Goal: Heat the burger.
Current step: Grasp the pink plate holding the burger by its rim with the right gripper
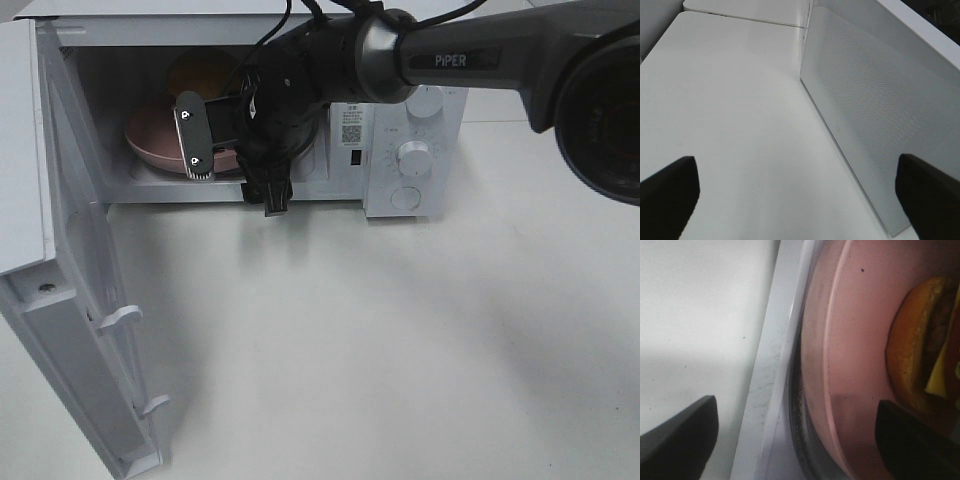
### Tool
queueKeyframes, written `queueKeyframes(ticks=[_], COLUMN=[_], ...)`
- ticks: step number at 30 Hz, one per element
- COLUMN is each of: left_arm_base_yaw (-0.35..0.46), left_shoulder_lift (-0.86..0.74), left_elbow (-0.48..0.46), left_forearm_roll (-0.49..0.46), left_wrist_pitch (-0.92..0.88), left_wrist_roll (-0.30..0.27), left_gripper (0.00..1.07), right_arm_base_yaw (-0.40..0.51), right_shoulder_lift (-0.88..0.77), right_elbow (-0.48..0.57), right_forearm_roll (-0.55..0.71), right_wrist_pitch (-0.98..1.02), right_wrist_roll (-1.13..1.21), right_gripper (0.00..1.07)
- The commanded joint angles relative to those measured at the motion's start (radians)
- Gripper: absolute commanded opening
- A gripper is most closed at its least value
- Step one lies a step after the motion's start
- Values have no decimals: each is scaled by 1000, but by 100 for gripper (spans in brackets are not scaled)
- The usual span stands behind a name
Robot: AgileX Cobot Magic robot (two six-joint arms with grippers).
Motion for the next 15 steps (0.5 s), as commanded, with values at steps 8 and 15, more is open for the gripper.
queueKeyframes(ticks=[8,15], left_arm_base_yaw=[5,5], left_shoulder_lift=[-4,-4], left_elbow=[3,3], left_forearm_roll=[0,0], left_wrist_pitch=[-1,-1], left_wrist_roll=[1,1], left_gripper=[100,100], right_arm_base_yaw=[1,11], right_shoulder_lift=[31,33], right_elbow=[-38,-48], right_forearm_roll=[-1,-4], right_wrist_pitch=[25,24], right_wrist_roll=[15,15], right_gripper=[79,78])
